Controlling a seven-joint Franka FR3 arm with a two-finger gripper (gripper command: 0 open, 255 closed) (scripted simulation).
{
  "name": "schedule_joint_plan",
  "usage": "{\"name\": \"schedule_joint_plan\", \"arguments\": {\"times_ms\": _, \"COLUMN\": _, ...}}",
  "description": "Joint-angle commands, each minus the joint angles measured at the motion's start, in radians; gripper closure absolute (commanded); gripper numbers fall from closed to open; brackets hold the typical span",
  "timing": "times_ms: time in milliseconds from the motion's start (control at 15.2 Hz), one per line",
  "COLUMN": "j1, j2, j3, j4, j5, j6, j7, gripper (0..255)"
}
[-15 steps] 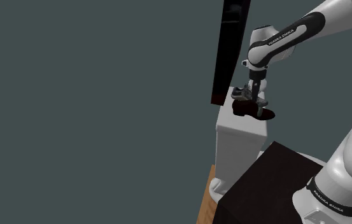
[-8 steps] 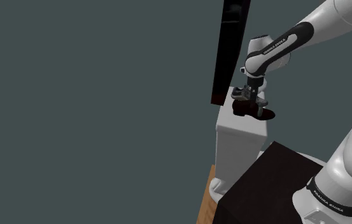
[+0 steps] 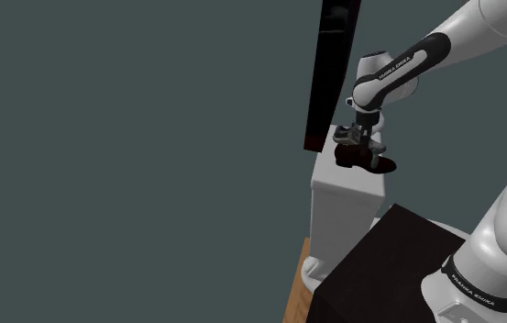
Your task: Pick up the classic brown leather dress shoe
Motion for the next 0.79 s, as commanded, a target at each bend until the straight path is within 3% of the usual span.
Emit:
{"name": "schedule_joint_plan", "arguments": {"times_ms": 0, "j1": 0.0, "j2": 0.0, "j3": 0.0, "j4": 0.0, "j5": 0.0, "j6": 0.0, "j7": 0.0, "gripper": 255}}
{"name": "schedule_joint_plan", "arguments": {"times_ms": 726, "j1": 0.003, "j2": -0.081, "j3": 0.008, "j4": 0.051, "j5": -0.022, "j6": -0.128, "j7": 0.007, "gripper": 255}}
